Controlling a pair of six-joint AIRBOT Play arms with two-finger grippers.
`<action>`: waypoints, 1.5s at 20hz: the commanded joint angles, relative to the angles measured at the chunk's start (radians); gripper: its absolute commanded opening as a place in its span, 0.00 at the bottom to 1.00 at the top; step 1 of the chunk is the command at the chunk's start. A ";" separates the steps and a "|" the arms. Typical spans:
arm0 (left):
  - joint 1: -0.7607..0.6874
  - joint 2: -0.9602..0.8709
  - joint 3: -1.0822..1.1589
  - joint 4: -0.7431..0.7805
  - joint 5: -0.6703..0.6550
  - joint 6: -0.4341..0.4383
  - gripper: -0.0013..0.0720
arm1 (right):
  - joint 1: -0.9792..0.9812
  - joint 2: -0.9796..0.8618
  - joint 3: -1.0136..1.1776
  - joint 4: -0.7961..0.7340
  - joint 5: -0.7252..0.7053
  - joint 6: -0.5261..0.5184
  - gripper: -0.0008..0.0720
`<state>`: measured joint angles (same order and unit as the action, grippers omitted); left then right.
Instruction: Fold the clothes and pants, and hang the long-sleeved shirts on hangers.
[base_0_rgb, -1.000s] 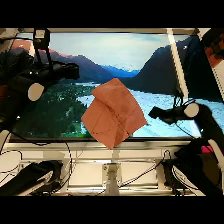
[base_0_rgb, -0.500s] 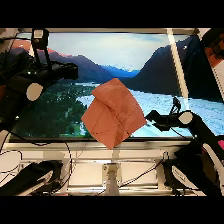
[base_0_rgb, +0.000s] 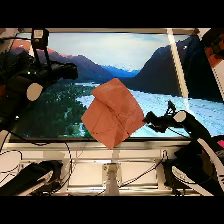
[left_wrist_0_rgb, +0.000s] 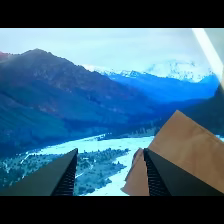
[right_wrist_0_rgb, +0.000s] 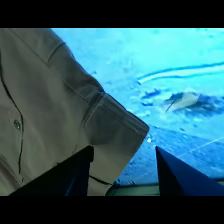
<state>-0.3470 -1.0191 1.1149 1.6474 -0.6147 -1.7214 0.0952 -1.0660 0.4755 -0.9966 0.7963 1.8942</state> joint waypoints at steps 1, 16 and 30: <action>0.002 0.001 0.001 0.017 -0.001 0.000 0.67 | 0.049 -0.046 -0.001 0.043 -0.109 -0.002 0.47; 0.264 -0.010 -0.039 -0.002 -0.308 0.012 0.64 | 0.090 -0.066 0.121 -0.148 -0.455 -0.098 0.03; 0.206 -0.397 -0.196 -1.052 -0.374 0.539 0.65 | -0.108 -0.071 0.270 -0.281 -0.400 -0.188 0.28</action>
<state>-0.1146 -1.3266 0.9257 0.8181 -0.9657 -1.2968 -0.0013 -1.1378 0.7418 -1.2602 0.3965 1.7336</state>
